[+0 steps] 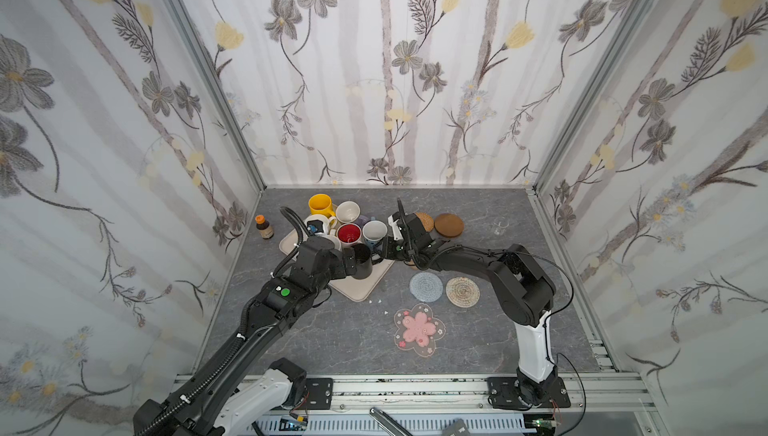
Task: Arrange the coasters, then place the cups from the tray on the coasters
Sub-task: 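Lower the right gripper onto the black mug handle and close it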
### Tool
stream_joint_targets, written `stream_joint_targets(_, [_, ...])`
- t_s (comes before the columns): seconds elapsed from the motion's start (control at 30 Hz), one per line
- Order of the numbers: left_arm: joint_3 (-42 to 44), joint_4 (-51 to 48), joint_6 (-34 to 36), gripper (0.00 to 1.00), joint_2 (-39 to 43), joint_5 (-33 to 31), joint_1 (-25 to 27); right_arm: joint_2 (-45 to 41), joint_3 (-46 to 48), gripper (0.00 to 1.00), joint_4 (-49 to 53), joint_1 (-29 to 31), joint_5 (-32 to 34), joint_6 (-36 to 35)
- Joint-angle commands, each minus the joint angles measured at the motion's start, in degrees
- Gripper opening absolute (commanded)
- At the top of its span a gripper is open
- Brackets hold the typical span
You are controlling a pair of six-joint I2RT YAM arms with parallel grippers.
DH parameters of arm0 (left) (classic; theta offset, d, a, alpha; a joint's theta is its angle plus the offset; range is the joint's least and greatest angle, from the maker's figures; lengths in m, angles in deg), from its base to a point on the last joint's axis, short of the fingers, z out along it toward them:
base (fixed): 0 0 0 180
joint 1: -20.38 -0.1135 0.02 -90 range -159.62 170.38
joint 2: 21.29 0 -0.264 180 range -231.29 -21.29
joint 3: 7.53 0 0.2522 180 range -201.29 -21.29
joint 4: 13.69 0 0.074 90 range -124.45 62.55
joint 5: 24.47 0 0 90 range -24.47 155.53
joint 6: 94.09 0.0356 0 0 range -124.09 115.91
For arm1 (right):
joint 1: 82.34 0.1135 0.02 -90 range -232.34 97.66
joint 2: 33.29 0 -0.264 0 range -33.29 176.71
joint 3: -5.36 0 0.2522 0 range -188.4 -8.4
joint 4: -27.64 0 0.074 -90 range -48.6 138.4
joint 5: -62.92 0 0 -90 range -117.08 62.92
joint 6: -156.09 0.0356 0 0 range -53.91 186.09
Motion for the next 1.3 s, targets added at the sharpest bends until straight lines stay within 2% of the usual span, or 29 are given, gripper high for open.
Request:
stream_joint_targets(0.0, [0.0, 1.2, -0.3, 1.0, 0.2, 0.2, -0.1, -1.0, 1.0, 0.36, 0.9, 0.5, -0.4, -0.7])
stream_joint_targets(0.43, [0.0, 1.3, -0.4, 1.0, -0.5, 0.3, -0.2, -6.1, 7.1, 0.35, -0.3, 2.4, 0.0, -1.0])
stream_joint_targets(0.6, [-0.8, 1.3, -0.2, 1.0, -1.5, 0.2, -0.3, -7.2, 7.8, 0.41, 0.3, 2.8, 0.3, -1.9])
stream_joint_targets(0.8, [-0.3, 1.5, -0.3, 1.0, -1.4, -0.1, -0.8, -9.2, 7.7, 0.5, 4.1, 2.8, 2.7, -7.5])
stream_joint_targets(1.0, [0.9, 2.9, -0.4, 1.0, -0.8, 0.5, -1.3, -8.7, 5.5, 0.59, 9.6, 3.2, 2.8, -16.4])
stream_joint_targets(1.07, [1.1, 3.3, -0.1, 1.0, -0.6, 0.5, -1.4, -7.9, 4.2, 0.62, 12.0, 3.7, 4.9, -19.2])
stream_joint_targets(1.27, [2.3, 4.3, 0.3, 1.0, -0.4, 0.8, -1.9, -5.5, 0.7, 0.64, 14.0, 4.6, 5.3, -24.4])
